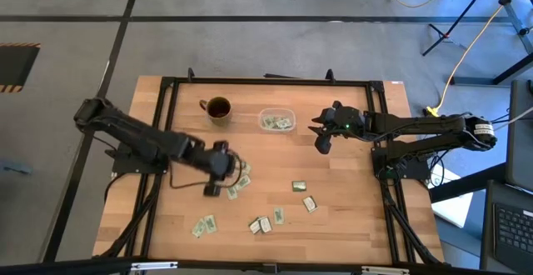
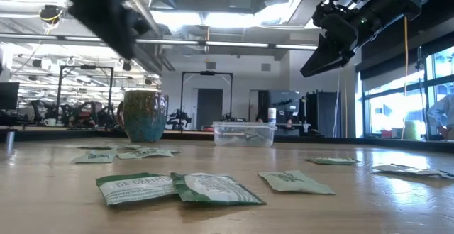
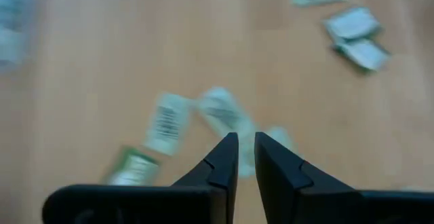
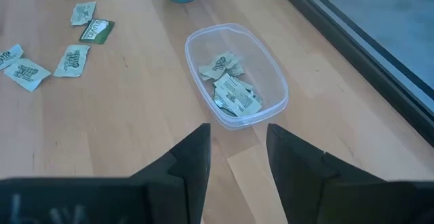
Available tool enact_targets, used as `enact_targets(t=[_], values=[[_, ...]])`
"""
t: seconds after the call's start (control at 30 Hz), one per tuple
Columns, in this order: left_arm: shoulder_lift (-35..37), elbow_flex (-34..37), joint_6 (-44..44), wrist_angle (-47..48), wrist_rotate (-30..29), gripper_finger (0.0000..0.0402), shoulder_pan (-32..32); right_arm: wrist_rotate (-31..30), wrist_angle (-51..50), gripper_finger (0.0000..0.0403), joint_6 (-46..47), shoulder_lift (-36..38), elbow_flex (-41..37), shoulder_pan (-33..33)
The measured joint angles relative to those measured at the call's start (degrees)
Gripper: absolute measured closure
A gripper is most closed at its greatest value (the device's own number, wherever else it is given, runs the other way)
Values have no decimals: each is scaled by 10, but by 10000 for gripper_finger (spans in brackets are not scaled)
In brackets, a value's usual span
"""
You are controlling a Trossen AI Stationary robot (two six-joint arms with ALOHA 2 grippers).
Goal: Pick and place Stevia / Truvia into bins
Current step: Put the stevia packet into the transparent container
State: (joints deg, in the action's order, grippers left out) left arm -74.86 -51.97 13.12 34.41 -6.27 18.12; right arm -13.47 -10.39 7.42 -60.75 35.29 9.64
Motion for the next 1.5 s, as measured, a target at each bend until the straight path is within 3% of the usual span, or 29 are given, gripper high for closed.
enact_targets(t=[0.17, 0.4, 0.6, 0.87, 1.5], values=[[-19, 0, 116, -2, -11, 360, 94, 0, -3, 256, 28, 0, 0, 0], [-69, 0, 200, -5, -56, 358, 199, 0, -10, 256, 62, 0, 0, 0], [-133, 1, 258, -42, -64, 338, 254, 0, -10, 256, 91, 0, 0, 0], [-185, 0, 274, -106, -29, 307, 284, 0, -5, 256, 114, 0, 0, 0], [-243, -1, 277, -99, -18, 369, 290, 0, -6, 256, 120, 0, 0, 0]])
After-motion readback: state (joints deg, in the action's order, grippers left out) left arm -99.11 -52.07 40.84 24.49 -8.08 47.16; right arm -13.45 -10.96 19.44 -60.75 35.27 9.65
